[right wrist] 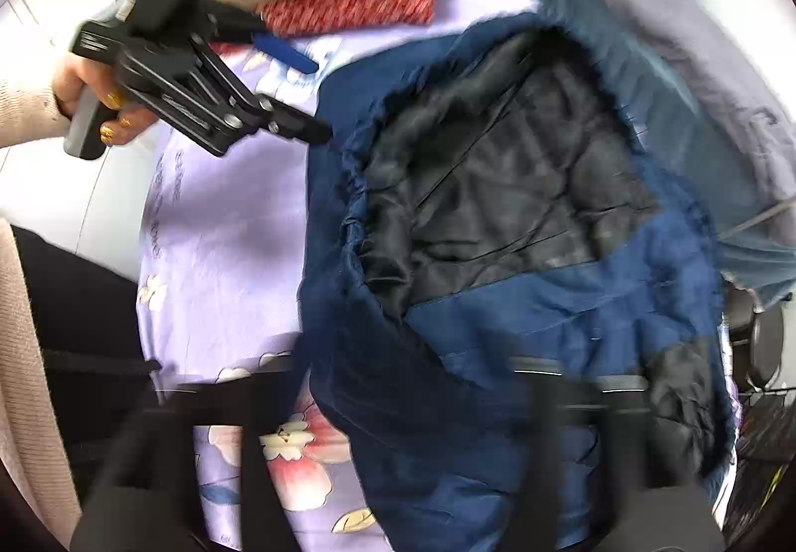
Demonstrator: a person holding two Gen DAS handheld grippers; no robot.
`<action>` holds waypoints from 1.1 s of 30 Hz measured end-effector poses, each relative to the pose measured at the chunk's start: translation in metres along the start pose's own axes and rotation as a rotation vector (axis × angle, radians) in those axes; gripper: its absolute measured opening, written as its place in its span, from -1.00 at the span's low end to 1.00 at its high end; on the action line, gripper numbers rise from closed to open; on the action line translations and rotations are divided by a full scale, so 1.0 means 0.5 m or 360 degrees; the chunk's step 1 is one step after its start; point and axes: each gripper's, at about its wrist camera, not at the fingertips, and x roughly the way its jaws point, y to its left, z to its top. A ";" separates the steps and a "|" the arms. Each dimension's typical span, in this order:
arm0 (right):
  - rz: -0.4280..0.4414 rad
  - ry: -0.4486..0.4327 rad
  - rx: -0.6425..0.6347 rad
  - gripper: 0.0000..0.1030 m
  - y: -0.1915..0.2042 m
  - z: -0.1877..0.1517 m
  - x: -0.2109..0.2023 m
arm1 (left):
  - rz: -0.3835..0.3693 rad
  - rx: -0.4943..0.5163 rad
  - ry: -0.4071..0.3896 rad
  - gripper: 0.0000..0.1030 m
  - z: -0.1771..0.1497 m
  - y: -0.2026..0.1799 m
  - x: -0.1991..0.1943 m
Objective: Fold large clothes
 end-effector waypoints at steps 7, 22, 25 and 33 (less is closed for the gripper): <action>-0.0426 -0.0105 0.0329 -0.78 -0.115 0.031 -0.034 | -0.0039 0.0010 -0.0033 0.64 0.002 -0.032 -0.006; -0.0748 0.0043 0.0910 -0.66 -0.252 0.002 0.086 | 0.0035 0.0182 0.0090 0.64 0.090 -0.171 0.138; -0.0680 -0.0001 0.1131 -0.39 -0.280 -0.024 0.079 | 0.0068 0.0196 0.0115 0.64 0.102 -0.173 0.161; -0.0756 -0.0438 0.1364 0.41 -0.229 -0.105 -0.083 | 0.0079 0.0153 0.0138 0.71 0.119 -0.174 0.188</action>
